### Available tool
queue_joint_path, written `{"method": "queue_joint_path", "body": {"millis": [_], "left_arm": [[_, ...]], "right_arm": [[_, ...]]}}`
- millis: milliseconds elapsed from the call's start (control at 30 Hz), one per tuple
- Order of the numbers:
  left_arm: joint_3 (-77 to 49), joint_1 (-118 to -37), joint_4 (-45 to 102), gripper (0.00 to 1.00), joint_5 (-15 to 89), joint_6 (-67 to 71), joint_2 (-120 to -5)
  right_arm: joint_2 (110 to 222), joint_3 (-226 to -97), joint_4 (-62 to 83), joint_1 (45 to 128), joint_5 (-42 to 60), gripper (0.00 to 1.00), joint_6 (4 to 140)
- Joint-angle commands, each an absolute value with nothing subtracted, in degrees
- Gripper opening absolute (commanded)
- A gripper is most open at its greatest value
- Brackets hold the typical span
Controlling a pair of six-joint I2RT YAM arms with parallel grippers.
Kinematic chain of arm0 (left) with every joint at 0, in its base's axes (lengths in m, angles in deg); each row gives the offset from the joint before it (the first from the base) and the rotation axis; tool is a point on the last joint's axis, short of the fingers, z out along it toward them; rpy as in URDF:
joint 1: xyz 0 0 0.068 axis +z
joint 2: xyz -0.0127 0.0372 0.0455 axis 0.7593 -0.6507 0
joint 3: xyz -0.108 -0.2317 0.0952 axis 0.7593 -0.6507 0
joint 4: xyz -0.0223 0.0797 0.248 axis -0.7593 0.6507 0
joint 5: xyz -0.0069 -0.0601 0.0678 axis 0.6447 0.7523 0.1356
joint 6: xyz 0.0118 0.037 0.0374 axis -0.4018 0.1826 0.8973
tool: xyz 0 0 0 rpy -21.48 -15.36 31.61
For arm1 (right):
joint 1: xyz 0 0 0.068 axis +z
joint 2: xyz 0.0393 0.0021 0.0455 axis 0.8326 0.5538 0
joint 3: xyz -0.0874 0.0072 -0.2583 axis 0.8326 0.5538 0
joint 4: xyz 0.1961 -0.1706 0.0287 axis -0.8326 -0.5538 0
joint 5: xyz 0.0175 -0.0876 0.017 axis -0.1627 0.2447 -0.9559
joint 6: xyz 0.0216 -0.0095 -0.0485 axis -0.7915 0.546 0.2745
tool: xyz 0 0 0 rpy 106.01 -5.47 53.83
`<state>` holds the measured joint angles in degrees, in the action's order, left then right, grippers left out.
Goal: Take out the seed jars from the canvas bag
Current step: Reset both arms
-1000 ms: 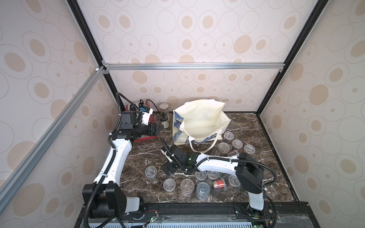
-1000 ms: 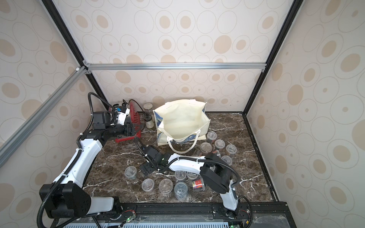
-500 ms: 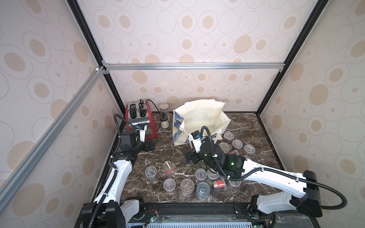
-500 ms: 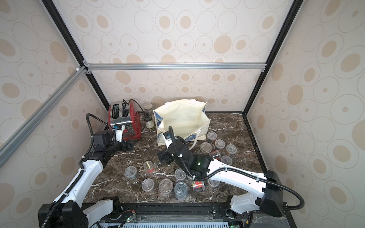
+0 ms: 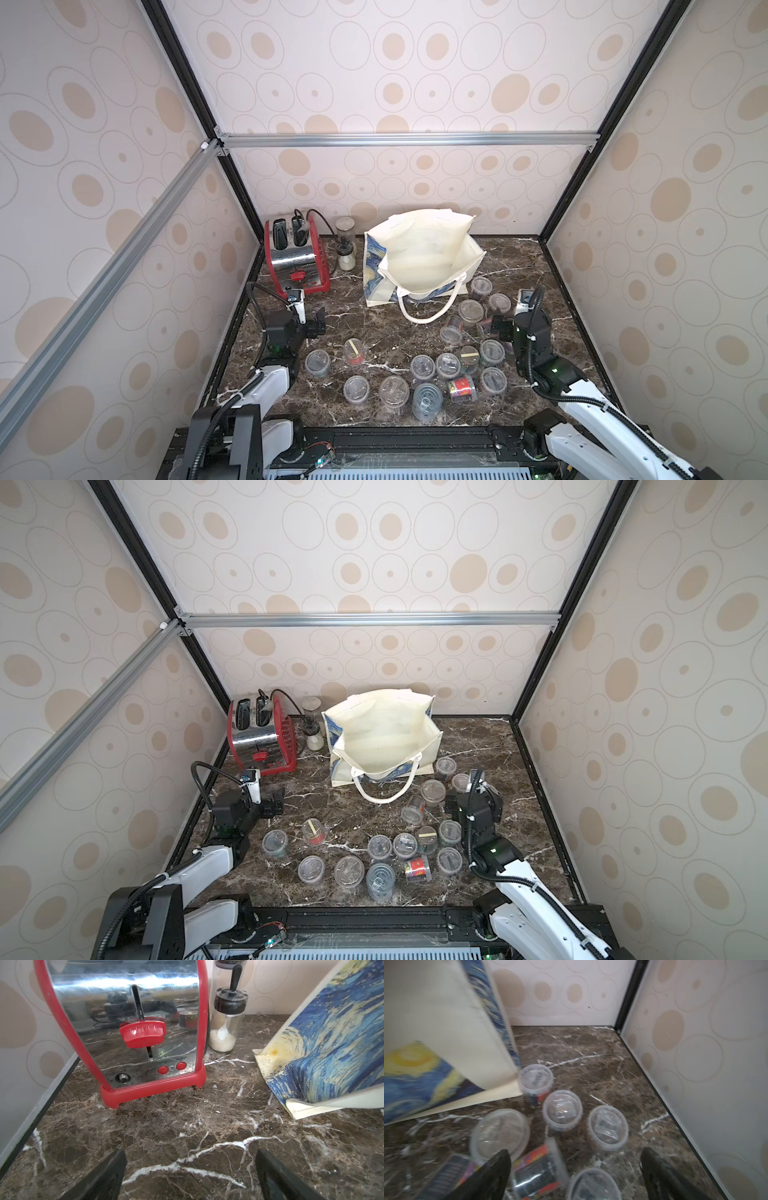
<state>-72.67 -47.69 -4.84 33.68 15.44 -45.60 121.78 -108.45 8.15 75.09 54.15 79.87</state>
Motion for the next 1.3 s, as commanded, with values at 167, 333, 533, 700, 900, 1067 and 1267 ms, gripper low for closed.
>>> {"method": "queue_joint_path", "body": {"millis": [167,333,533,700,900,1067,1267], "left_arm": [[-78.6,-53.1,-36.9,0.98,27.2,20.2,-53.8],[-80.5,-54.0,-51.2,0.98,21.7,22.4,-63.5],[-77.9,-54.2,-50.3,0.98,19.0,21.9,-67.7],[-77.6,-54.3,-51.2,0.98,18.8,22.0,-68.6],[-76.1,-54.1,-47.8,0.98,18.0,21.3,-68.5],[-75.8,-54.1,-47.4,0.98,17.6,21.1,-68.6],[-75.8,-54.1,-47.2,0.98,17.4,21.1,-68.5]], "right_arm": [[128.9,-95.9,34.9,72.6,50.0,0.99,86.2],[138.4,-96.4,46.9,72.6,45.5,1.0,93.0],[154.6,-100.0,63.1,71.3,37.4,0.99,99.7],[161.6,-102.7,65.7,70.4,35.8,0.99,101.2],[162.5,-103.9,62.3,64.5,30.4,0.99,95.1],[166.0,-107.5,58.6,61.8,27.3,0.99,93.2],[167.1,-108.5,59.2,60.4,31.5,1.0,89.9]]}}
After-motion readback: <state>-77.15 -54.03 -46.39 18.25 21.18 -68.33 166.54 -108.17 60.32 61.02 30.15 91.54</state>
